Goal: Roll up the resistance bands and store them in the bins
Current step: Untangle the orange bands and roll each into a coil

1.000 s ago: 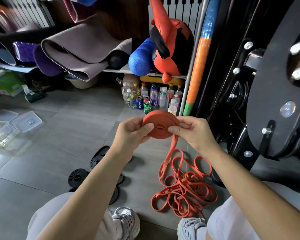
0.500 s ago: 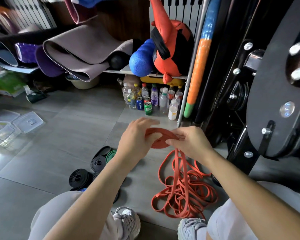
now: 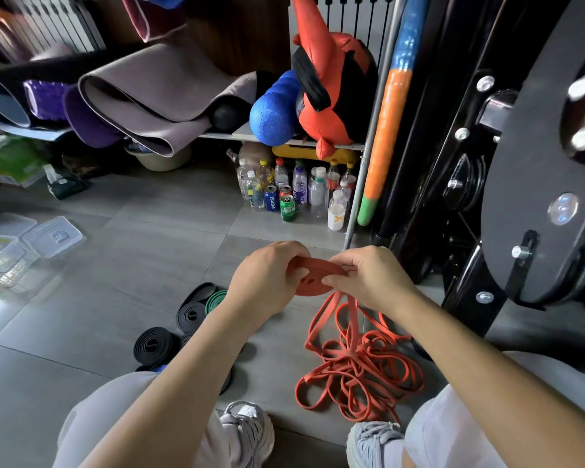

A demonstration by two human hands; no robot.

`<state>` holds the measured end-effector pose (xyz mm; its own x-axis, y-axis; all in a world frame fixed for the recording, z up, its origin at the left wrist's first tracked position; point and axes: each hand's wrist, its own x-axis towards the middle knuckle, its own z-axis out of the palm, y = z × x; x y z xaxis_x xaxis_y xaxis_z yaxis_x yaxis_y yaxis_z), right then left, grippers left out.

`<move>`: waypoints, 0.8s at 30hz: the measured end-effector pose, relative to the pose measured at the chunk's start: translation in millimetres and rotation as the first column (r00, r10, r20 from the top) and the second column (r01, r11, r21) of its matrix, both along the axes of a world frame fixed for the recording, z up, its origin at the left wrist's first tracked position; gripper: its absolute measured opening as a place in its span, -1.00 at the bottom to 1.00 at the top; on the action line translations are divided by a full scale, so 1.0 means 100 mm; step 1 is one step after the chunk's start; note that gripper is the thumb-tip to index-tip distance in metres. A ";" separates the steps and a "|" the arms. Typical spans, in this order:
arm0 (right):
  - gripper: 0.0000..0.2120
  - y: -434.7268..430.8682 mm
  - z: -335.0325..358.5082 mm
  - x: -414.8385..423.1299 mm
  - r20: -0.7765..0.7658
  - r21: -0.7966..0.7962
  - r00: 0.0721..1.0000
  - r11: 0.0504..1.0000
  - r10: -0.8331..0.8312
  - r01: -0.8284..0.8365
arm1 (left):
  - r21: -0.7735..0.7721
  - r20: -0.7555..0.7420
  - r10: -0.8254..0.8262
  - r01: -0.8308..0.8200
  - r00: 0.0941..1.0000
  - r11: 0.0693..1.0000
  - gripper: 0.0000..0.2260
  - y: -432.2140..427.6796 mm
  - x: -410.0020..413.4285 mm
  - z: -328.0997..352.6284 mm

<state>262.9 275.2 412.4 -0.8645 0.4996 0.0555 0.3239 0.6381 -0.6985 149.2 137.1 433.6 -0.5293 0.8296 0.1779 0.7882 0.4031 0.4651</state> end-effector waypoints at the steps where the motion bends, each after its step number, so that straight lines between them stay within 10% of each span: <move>1: -0.87 -0.01 -0.01 0.00 0.029 0.045 0.999 0.999 0.020 -0.021 | -0.075 0.000 -0.013 0.013 1.000 0.997 -0.77 0.00 0.01 -0.02; 5: -0.88 -0.03 -0.01 0.00 0.013 0.053 0.997 0.995 0.078 -0.078 | -0.231 -0.077 -0.022 0.004 0.997 0.973 -0.74 0.00 0.06 -0.07; 14: -0.77 0.00 0.11 -0.02 -0.173 -0.282 0.985 0.957 0.024 -0.073 | 0.105 0.376 0.083 -0.132 0.923 0.986 -0.83 -0.05 -0.17 0.10; 24: -0.75 -0.03 0.18 -0.01 -0.390 -0.498 0.919 0.852 -0.055 -0.160 | 0.295 0.925 -0.169 -0.361 0.341 0.885 -0.78 -0.11 -0.14 0.14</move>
